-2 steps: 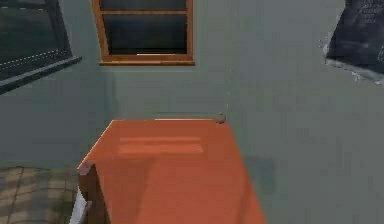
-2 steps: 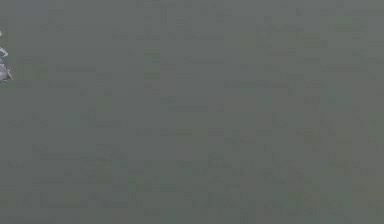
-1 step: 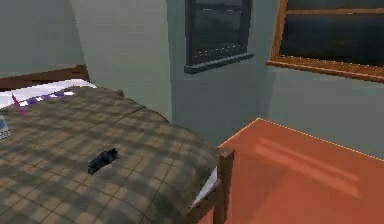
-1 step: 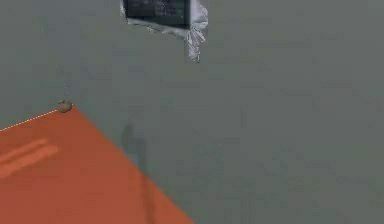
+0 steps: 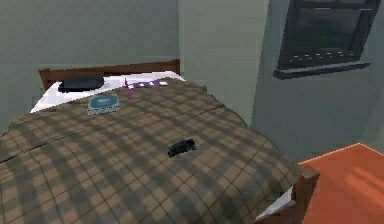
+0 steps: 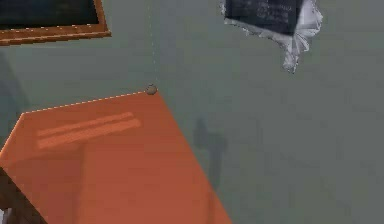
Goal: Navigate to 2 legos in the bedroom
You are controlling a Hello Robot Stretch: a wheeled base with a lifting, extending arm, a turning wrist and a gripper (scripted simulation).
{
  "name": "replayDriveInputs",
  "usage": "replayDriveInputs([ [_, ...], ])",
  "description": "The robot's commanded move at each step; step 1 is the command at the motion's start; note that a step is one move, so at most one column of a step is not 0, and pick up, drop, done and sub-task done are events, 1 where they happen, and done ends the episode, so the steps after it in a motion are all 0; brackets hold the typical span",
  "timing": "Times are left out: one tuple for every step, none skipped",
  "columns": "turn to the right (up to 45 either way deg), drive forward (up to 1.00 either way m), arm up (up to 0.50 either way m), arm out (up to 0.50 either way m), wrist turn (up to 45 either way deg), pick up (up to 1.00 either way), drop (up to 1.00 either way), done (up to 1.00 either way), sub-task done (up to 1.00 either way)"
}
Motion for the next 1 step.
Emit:
replayDriveInputs([
  [0.0, 0.00, 0.00, 0.00, 0.0, 0.00, 0.00, 1.00, 0.00],
])
